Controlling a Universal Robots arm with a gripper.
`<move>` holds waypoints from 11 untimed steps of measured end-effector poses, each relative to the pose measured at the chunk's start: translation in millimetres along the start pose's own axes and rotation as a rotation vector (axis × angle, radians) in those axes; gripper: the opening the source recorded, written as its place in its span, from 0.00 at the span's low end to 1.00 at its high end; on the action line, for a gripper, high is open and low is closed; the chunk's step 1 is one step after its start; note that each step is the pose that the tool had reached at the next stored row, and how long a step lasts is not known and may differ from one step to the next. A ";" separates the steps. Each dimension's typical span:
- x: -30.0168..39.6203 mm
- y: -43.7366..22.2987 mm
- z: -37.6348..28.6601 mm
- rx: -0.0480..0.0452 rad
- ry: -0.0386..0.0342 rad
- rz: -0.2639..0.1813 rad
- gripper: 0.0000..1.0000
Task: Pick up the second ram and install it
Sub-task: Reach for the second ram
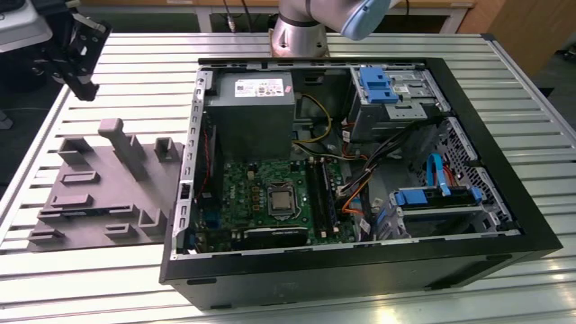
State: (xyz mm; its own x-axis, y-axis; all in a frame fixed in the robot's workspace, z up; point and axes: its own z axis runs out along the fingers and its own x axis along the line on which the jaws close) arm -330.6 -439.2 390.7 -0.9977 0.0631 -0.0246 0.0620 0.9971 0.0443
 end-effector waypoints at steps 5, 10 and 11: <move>0.9 -2.3 0.4 -0.0001 0.0001 0.000 0.11; 1.8 -4.9 0.8 0.0000 0.0001 0.000 0.11; 2.0 -5.4 0.9 -0.0001 0.0001 0.000 0.11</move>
State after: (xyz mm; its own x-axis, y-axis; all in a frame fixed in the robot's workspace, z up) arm -332.8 -444.4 389.5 -0.9977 0.0628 -0.0245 0.0617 0.9971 0.0444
